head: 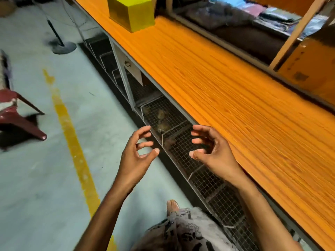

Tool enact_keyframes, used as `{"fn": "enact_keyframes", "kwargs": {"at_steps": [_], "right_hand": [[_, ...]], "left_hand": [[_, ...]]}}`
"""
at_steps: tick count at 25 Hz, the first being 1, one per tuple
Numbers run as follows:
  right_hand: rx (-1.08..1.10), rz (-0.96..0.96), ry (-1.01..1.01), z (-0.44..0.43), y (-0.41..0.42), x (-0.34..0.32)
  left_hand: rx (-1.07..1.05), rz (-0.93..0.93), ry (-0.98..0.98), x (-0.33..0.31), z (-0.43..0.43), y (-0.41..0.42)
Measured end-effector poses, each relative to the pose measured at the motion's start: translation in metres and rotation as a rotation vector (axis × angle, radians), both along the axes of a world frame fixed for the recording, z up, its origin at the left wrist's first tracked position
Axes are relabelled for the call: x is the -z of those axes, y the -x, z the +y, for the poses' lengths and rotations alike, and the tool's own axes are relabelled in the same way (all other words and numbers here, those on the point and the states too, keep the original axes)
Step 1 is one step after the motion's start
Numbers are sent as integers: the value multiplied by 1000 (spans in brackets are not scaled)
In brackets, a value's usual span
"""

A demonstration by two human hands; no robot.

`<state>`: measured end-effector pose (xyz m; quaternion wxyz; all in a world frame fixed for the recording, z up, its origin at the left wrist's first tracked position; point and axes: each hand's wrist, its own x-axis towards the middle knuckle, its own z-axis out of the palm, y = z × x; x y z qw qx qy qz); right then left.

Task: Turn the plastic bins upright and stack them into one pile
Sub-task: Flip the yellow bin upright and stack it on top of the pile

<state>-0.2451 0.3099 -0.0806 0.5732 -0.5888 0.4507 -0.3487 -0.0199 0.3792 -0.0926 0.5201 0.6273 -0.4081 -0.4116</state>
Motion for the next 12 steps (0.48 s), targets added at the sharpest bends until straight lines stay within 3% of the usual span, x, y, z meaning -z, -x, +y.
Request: {"fn": "enact_keyframes", "kwargs": {"at_steps": [12], "right_hand": [[-229, 21, 21, -187, -190, 11]], "left_hand": [[-231, -71, -19, 9, -144, -166]]}}
